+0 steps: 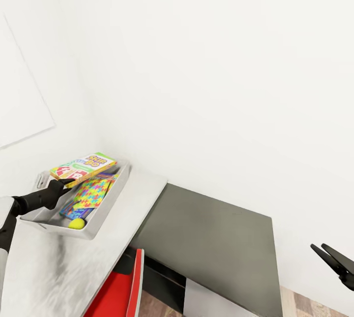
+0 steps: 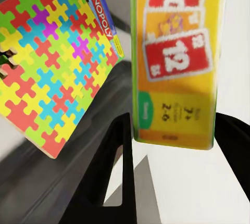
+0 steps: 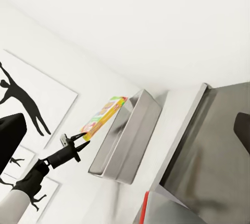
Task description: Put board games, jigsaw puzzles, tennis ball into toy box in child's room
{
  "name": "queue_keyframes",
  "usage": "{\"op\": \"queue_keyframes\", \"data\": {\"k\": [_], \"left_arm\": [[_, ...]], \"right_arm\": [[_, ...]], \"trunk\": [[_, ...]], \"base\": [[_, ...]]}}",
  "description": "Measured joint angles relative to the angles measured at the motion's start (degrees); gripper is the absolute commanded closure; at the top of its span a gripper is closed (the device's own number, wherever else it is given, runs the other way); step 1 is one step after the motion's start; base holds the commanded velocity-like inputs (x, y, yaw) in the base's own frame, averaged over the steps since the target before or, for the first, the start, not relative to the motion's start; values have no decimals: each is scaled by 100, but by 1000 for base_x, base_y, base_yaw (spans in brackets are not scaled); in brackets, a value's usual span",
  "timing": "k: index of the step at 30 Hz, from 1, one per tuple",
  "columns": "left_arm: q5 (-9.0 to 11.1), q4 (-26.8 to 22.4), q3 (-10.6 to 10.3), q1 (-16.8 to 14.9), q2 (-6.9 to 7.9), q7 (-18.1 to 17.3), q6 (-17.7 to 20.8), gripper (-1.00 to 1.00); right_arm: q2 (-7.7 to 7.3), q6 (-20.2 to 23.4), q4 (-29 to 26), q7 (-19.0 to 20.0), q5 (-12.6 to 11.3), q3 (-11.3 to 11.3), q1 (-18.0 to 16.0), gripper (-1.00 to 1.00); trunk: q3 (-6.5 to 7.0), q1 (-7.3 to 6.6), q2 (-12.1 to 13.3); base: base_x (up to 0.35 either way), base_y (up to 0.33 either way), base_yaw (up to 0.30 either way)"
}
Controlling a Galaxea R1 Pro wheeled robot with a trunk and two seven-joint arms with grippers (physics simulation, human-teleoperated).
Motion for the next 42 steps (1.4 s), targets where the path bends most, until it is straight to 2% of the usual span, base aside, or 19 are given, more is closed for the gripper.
{"op": "queue_keyframes", "data": {"k": [9,15,27,41,42], "left_arm": [[-7,-1,-16,0,5,63,1,100],[-3,-1,-19,-8,7,218,-4,100],[7,-2,-17,-9,6,247,-4,100],[9,-2,-17,-9,5,252,-7,100],[10,-2,-17,-9,5,253,-7,-100]], "right_arm": [[0,0,2,-3,4,4,1,-100],[0,0,3,-3,4,4,1,-100],[5,-3,0,3,4,8,1,-100],[2,-8,1,6,4,-1,0,-100],[2,-7,0,6,4,-2,0,-100]], "trunk": [[-17,0,0],[-65,0,0],[-165,0,0],[-174,0,0],[-174,0,0]], "base": [[0,0,-1],[0,0,0],[0,0,0],[0,0,0],[0,0,0]]}}
